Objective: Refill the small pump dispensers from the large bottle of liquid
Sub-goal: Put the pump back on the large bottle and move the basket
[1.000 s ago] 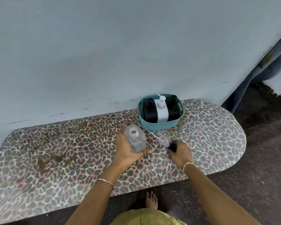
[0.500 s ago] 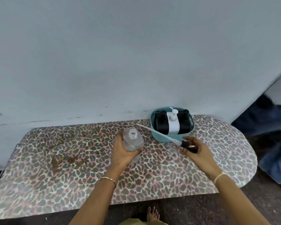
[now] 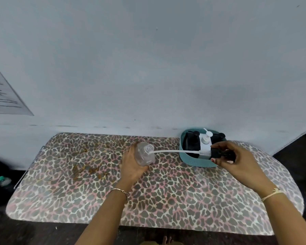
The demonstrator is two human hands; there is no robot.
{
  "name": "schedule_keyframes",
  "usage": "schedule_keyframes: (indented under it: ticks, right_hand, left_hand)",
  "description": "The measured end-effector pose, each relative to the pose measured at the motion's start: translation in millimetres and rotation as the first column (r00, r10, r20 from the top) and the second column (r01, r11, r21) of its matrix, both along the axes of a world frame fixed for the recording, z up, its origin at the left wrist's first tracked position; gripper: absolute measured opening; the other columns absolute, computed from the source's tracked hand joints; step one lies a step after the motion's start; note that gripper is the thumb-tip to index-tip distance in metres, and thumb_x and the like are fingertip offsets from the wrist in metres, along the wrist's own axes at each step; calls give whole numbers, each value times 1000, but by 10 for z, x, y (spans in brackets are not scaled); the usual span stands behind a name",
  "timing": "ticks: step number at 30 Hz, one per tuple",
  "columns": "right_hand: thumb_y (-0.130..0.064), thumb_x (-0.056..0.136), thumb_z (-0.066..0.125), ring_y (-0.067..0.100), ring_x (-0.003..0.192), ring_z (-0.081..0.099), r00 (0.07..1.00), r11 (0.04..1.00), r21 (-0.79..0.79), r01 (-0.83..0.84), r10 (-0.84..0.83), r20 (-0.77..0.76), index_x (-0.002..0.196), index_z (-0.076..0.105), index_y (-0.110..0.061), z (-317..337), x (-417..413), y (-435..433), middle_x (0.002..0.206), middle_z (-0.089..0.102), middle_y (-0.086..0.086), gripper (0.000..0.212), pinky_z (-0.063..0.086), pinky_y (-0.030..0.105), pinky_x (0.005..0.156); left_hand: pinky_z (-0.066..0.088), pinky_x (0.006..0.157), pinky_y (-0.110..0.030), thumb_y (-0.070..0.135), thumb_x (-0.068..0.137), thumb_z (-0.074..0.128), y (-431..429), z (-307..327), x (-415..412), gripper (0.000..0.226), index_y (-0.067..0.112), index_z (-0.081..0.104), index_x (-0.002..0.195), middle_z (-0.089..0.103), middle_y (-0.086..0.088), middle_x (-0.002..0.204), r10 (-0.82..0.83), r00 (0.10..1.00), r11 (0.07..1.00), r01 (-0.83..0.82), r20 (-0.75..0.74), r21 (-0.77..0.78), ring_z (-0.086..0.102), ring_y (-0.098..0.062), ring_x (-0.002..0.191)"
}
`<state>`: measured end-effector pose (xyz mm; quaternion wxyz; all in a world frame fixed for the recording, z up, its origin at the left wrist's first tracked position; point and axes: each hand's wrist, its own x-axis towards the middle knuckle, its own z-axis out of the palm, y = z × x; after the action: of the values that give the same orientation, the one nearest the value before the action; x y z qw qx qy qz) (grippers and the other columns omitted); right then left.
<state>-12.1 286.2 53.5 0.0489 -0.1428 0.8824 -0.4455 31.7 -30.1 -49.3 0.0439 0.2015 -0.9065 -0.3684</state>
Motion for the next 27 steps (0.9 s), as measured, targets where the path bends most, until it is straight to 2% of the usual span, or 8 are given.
schedule_keyframes:
  ticks: [3,6,10,16,20,23,27]
  right_hand:
    - [-7,75,79,-3,90,63,999,1000,4,19,-19,-39,102,67,-28,9,-67,-14,99,68,-17,37,50,11,76]
    - [-6,75,80,-7,90,62,999,1000,-1,4,-4,-44,103,67,-26,39,-121,-43,100,68,-15,36,46,3,75]
    - [-4,76,78,-7,82,61,999,1000,6,5,-4,-47,103,68,-22,86,-165,-77,95,67,-14,34,43,1,71]
    - [-7,76,78,2,83,62,997,999,48,12,-8,-78,101,66,-27,97,-209,-132,94,66,-12,33,46,5,74]
    - [-6,77,76,9,83,65,995,996,92,-14,23,-98,102,68,-21,85,-239,-190,98,66,-6,31,52,18,78]
    - [-8,77,76,7,84,63,992,989,142,-38,54,-112,105,67,-22,64,-271,-231,100,64,-7,32,47,8,77]
    - [-11,76,79,6,84,62,989,978,195,-73,95,-109,106,68,-23,1,-343,-304,103,64,-6,35,48,12,79]
  left_hand:
    - [50,94,-51,40,52,86,-26,-21,-29,106,35,27,140,50,3,133,26,999,1000,-26,-28,-6,50,-26,120]
    - [48,96,-49,37,55,88,-43,-33,-58,105,27,30,142,52,-1,133,30,999,999,-30,-37,-10,48,-28,121]
    - [46,98,-51,32,55,88,-74,-43,-81,104,26,31,142,52,-4,133,33,999,999,-33,-39,0,46,-30,123]
    - [44,98,-54,36,57,84,-21,-68,-135,105,34,24,142,49,-7,134,9,1000,1000,-9,15,-19,44,-34,125]
    - [37,102,-61,43,58,80,108,-40,-174,104,34,21,144,44,-4,139,-45,998,999,46,32,-19,36,-33,129]
    - [36,103,-59,36,62,83,209,-25,-217,104,39,18,143,46,1,135,-65,996,996,68,64,-54,38,-28,128]
    - [35,104,-58,31,63,83,344,8,-283,103,41,18,142,42,3,139,-117,990,991,122,82,-58,36,-26,129]
